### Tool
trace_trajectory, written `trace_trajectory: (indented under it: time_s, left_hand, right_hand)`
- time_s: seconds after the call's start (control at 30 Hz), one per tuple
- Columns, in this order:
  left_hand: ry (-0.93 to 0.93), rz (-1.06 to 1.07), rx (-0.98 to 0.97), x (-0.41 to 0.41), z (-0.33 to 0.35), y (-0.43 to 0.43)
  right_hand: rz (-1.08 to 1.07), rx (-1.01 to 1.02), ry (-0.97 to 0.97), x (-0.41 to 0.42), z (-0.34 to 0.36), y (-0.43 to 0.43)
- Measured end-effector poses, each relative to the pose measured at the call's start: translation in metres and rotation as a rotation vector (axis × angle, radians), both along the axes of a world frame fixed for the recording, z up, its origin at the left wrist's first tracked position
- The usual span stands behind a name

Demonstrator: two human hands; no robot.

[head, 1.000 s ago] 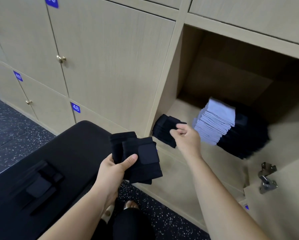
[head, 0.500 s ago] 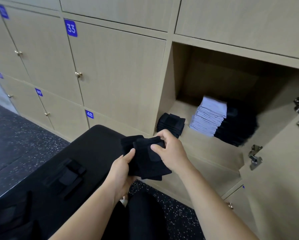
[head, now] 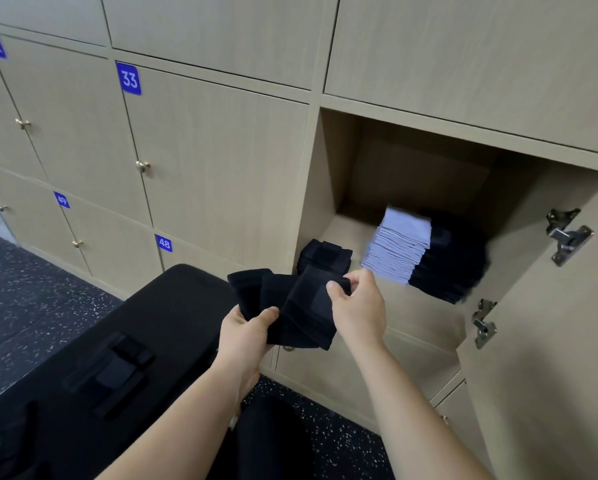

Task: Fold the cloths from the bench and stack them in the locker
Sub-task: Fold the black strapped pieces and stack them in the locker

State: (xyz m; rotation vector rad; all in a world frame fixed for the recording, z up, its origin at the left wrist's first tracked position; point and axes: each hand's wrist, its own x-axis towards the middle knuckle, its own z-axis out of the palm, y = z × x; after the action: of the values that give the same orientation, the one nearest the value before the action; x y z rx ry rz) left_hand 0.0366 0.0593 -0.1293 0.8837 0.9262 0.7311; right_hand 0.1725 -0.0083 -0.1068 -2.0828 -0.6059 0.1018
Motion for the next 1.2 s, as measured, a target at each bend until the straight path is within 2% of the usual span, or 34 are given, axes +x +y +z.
trace_trajectory:
  time_s: [0.23,0.37,0.43,0.5,0.57,0.63,0.7,0.83,0.93,1.2]
  left_hand:
    - [0.030,0.075,0.036,0.025,0.001,0.001]
    - [0.050,0.053,0.060,0.032,-0.002,0.007]
    - [0.070,0.043,0.082,0.031,-0.006,0.012]
    - [0.091,0.045,0.094,0.029,-0.013,0.018]
    - [0.113,0.059,0.094,0.027,-0.019,0.023]
    - [0.135,0.067,0.078,0.026,-0.027,0.028]
    - [0.157,0.063,0.066,0.026,-0.034,0.032]
    - [0.185,0.026,0.081,0.027,-0.046,0.042]
    - [0.186,-0.008,0.092,0.030,-0.053,0.050]
    - [0.124,-0.065,0.086,0.043,-0.061,0.064]
  right_hand:
    - [0.248,0.009,0.287,0.023,-0.002,-0.007]
    - [0.378,-0.189,0.407,0.042,-0.001,-0.008]
    - [0.387,-0.205,0.430,0.053,0.002,-0.008]
    - [0.303,-0.107,0.446,0.067,0.006,-0.005]
    - [0.099,0.059,0.471,0.086,0.006,0.003]
    - [-0.093,0.215,0.556,0.104,0.001,0.016]
    - [-0.196,0.309,0.654,0.117,-0.005,0.035]
    - [-0.194,0.405,0.659,0.135,-0.017,0.073]
    - [-0.147,0.397,0.595,0.145,-0.031,0.096]
    - [-0.108,0.431,0.618,0.157,-0.058,0.124]
